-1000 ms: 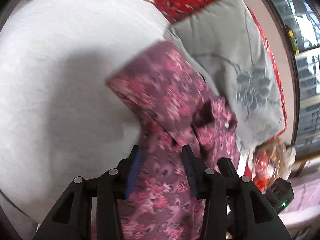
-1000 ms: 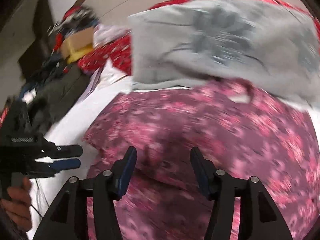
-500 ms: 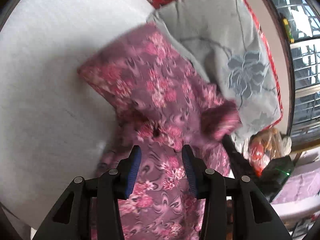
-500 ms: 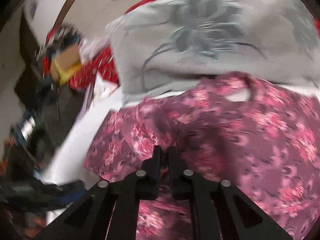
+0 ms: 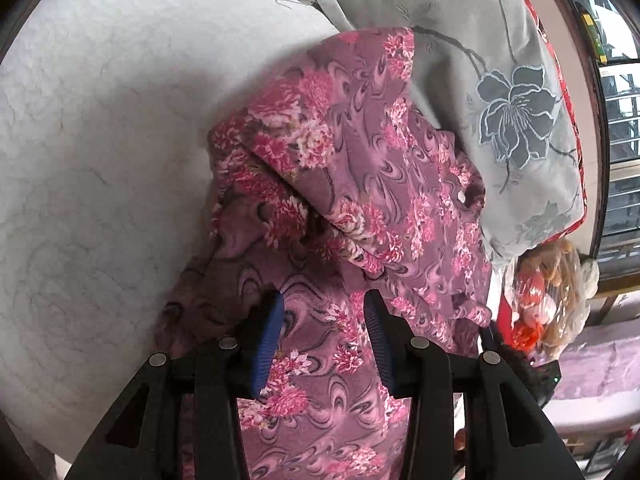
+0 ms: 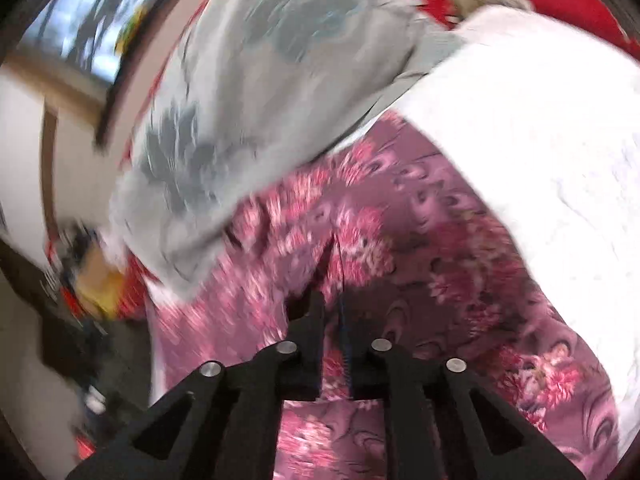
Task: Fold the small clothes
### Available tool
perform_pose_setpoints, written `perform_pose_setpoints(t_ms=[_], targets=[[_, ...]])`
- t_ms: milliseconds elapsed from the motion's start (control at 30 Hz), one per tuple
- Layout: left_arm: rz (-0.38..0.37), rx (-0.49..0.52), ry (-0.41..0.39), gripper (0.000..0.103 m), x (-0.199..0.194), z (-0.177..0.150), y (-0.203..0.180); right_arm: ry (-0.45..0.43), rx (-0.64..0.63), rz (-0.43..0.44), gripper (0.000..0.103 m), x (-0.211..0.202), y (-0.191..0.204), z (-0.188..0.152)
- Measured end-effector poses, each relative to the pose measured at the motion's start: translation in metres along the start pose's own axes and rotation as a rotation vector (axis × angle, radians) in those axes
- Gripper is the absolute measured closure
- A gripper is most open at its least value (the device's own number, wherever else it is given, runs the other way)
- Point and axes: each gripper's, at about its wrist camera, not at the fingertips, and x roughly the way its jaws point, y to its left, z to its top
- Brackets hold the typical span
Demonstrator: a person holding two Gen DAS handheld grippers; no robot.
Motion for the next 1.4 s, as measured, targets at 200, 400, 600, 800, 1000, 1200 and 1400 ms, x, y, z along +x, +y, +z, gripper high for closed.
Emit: perform_pose_setpoints(t_ms=[200, 400, 600, 800, 1000, 1200, 1400], targets=[[0.026, 0.016, 0.001, 0.062, -0.003, -0.003, -0.006, 0.082, -0.021, 0.015, 0.051, 0.031, 0.016, -0.007], [0.061, 0.028, -0.029, 0.062, -0.012, 0.003, -0.009, 0.065, -0.065, 0.076, 0.097, 0.029, 0.032, 0.0], [0.061, 0.0, -0.02, 0.062, -0.007, 0.005, -0.002, -0.02, -0.097, -0.011, 0.097, -0.006, 0.003, 0.031], [0.045, 0.017, -0.011, 0.062, -0.016, -0.003, -0.007, 0.054, -0.151, -0.164, 0.097, -0.002, -0.026, 0.03], [0.023, 0.136, -0.016, 0.062, -0.02, -0.009, -0.044, 0.041, -0.135, -0.127, 0.089, -0.011, -0.022, 0.037], [0.162, 0.312, -0.109, 0.045, -0.016, -0.01, -0.084, -0.079, -0.176, -0.093, 0.089, -0.043, -0.013, 0.037], [0.35, 0.397, -0.035, 0.045, 0.048, -0.021, -0.094, 0.152, -0.368, -0.207, 0.086, 0.005, -0.016, 0.01]])
